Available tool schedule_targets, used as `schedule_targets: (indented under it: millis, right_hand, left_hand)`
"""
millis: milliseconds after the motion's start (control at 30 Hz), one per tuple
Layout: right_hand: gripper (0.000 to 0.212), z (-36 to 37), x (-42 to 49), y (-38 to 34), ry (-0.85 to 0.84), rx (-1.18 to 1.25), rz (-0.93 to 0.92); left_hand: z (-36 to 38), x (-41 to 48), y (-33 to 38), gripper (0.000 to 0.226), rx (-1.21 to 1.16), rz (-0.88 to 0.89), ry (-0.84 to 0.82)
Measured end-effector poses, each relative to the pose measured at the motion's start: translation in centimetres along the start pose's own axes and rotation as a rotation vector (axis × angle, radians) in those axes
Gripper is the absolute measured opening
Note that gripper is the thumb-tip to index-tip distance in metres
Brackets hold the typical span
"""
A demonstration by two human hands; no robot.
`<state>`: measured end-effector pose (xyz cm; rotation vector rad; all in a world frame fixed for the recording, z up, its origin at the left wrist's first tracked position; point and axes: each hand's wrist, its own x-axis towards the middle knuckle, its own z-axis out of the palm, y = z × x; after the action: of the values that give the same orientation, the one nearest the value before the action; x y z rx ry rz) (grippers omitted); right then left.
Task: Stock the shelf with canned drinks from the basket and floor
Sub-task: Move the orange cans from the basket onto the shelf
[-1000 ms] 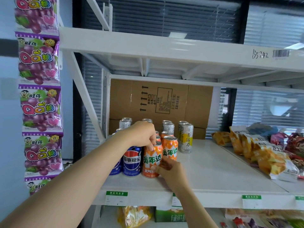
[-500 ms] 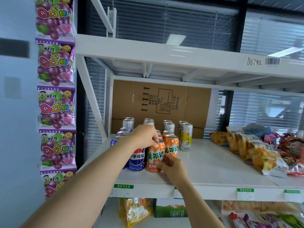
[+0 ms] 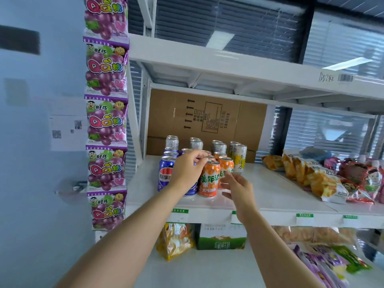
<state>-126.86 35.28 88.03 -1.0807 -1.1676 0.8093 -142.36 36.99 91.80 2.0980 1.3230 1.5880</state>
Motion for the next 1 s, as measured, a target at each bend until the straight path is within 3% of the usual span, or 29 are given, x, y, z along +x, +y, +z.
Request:
schedule_targets:
  millis: [233, 467, 633, 1000]
  right_hand:
    - [0.018, 2.1, -5.5, -0.7, -0.009, 0.028, 0.001]
    - [0.024, 1.8, -12.9, -2.1, -0.155, 0.048, 0.02]
    - [0.016, 1.0, -18.5, -3.3, -0.248, 0.082, 0.064]
    - [0.017, 6.5, -31.5, -5.4, -0.535, 0.218, 0.134]
  left_hand:
    - [-2.5, -6.2, -1.0, 0.026, -0.186, -0.199, 0.125]
    - [-5.8, -13.8, 1.5, 0.019, -0.309, -0.376, 0.203]
    - [-8.3, -20.0, 4.7, 0.012, -0.359, -0.468, 0.304]
    - [-19.2, -33.1, 8.8, 0.011, -0.19, -0.577, 0.56]
